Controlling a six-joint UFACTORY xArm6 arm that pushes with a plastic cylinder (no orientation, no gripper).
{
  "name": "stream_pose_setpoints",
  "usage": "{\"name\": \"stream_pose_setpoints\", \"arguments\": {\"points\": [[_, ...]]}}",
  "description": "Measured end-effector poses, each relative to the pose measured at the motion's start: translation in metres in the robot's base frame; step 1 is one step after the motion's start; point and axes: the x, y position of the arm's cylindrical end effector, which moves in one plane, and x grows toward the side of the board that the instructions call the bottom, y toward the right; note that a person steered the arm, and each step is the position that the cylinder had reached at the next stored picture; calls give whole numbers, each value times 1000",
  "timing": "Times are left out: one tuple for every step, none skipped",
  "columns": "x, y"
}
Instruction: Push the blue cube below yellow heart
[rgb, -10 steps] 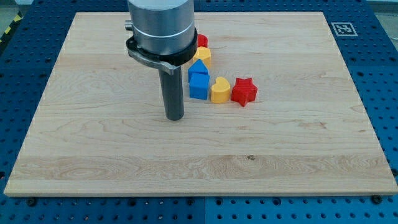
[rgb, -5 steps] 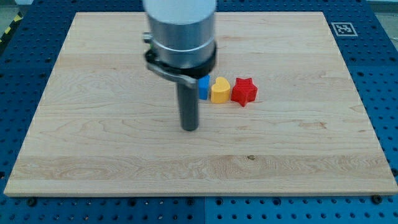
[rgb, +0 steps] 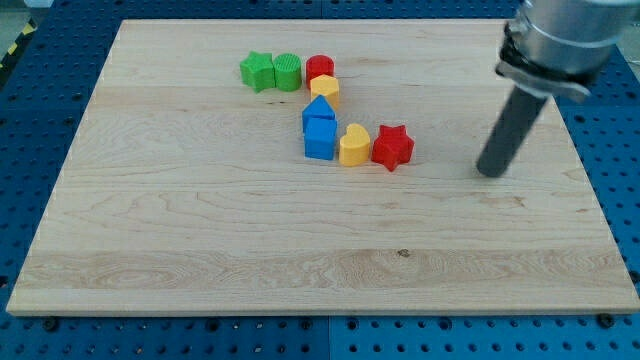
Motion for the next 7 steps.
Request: {"name": "stream_pose_setpoints", "arguments": {"points": [[-47, -36], [-52, -50], [-52, -69], [-62, -107], [-62, -159], [-62, -190], [-55, -199]]}}
